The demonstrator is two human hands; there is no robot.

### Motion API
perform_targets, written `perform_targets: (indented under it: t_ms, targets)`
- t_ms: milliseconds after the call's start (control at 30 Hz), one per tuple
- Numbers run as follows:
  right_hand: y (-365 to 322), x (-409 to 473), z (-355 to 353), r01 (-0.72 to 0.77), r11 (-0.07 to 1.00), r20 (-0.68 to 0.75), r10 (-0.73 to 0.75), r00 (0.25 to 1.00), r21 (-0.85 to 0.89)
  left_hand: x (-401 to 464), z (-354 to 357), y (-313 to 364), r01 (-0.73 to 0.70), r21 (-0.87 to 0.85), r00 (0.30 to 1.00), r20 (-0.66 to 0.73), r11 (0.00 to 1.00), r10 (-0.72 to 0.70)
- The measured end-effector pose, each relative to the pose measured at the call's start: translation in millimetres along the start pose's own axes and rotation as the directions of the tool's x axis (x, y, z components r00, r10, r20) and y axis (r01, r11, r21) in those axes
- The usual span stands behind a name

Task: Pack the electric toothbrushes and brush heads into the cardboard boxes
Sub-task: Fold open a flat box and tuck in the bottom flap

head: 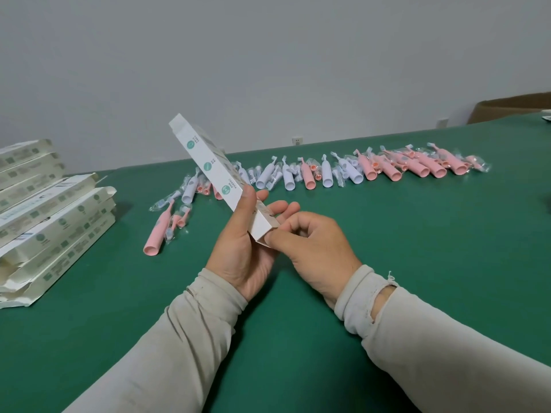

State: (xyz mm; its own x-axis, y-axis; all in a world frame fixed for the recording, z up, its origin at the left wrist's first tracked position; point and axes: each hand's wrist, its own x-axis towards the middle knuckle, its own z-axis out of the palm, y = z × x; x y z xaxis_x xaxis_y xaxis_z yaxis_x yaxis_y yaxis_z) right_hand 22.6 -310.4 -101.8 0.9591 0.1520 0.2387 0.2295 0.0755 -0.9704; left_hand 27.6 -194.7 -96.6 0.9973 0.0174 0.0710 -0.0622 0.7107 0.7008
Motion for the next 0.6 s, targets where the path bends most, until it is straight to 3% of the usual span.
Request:
perform_targets:
  t_ms: [100,300,400,600]
  targets:
    - [-1.7,0.0,-2.1,0.065,0.997,0.004,-0.065,0.998,-0.044,-0.1,0.1,-0.6,0.028,-0.002,0.999,0.019,1.000,-0.028]
    - [-2.7,-3.9,-8.6,0.313,0.908,0.290,-0.232,0.928,-0.278,2.0,-5.1,10.6,0.065,-0.145,0.995,-0.064,0.987,-0.075]
    - [-1.5,-3.0,-8.7,0.377,0.843,0.273,-0.287,0.918,-0.383,1.6,-5.9,10.9,0.078,-0.149,0.996,-0.036,0.986,-0.084]
    - [0.3,2.4,-11.3,0.416,0.832,0.137,-0.394,0.909,-0.367,0.1,1.5,9.7,0.073,-0.162,0.997,-0.017,0.984,-0.076]
